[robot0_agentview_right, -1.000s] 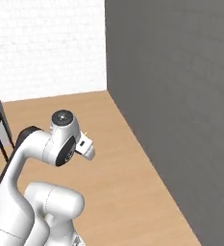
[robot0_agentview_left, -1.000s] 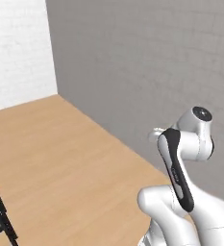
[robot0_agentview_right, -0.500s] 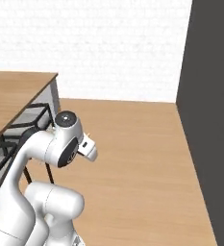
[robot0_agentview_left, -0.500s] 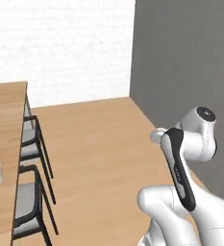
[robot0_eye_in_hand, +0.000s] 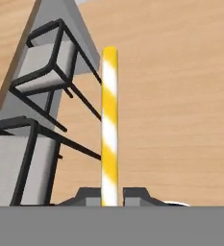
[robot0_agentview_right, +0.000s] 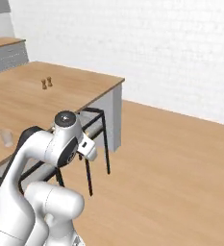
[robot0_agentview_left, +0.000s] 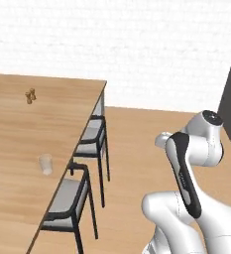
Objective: Take a straw from the drawer in front and place it inside the glass cup on the dining counter.
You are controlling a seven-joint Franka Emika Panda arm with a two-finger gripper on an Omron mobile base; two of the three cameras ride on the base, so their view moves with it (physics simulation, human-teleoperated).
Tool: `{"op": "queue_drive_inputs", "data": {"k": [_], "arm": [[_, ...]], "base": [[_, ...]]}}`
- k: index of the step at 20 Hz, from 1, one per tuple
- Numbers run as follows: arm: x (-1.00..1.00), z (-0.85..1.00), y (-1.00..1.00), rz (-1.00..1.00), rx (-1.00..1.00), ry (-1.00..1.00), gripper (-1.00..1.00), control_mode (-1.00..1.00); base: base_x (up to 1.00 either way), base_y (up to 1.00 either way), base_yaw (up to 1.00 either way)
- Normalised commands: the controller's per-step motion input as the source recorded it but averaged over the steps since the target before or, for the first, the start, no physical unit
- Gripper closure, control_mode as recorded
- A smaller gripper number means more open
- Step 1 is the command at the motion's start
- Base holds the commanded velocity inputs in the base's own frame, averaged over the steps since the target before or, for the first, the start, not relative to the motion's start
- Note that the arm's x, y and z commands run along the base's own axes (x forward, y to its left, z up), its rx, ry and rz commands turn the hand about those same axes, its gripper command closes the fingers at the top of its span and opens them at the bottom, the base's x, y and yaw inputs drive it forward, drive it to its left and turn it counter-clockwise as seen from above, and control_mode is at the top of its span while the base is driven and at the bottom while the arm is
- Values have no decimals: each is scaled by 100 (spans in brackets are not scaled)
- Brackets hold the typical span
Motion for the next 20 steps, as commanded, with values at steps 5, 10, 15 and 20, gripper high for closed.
{"op": "queue_drive_inputs", "data": {"k": [5, 10, 15, 20], "arm": [[0, 0, 0, 0, 0, 0, 100, 100], [0, 0, 0, 0, 0, 0, 100, 100], [0, 0, 0, 0, 0, 0, 100, 100], [0, 0, 0, 0, 0, 0, 100, 100]], "base": [[52, -5, 61], [24, 0, 65], [29, 0, 60], [50, 0, 54]]}}
